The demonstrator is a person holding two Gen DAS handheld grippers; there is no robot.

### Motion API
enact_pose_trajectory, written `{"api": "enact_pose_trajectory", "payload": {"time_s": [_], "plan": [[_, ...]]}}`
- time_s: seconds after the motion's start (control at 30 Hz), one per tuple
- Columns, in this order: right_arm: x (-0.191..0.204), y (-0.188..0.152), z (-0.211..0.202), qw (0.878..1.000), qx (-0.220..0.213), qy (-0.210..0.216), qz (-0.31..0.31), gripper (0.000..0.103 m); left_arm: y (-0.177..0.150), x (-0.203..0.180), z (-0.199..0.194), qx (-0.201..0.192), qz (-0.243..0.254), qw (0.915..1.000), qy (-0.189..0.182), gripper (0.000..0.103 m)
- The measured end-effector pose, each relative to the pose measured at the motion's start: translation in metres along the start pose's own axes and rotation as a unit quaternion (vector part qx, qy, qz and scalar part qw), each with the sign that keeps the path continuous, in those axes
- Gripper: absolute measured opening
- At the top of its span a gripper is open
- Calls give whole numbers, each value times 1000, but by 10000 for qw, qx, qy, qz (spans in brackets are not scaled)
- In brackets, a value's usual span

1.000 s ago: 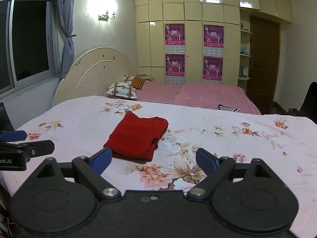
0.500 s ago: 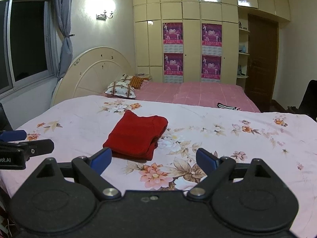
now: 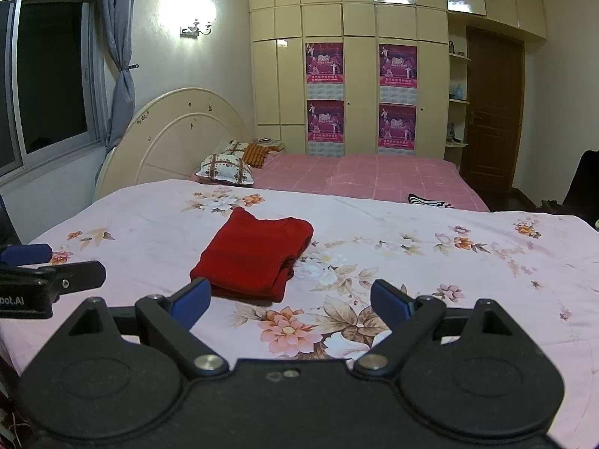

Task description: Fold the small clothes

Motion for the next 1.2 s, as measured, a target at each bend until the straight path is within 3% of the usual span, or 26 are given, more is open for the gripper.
{"api": "enact_pose_trajectory", "payload": {"time_s": [1.2], "plan": [[1, 1, 1, 10000, -13, 23, -49, 92, 6, -2, 4, -112, -23, 9999, -5, 103]]}}
Point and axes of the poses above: each gripper's, at about its wrist camera, not at the fingertips, and z roughly the way its jaws point, x to its left, y to its top, the point moved 4 cm from there along z, roughly the way its jaws point, and after that the axes turned 1 degree about z, right-handed, at the moved point
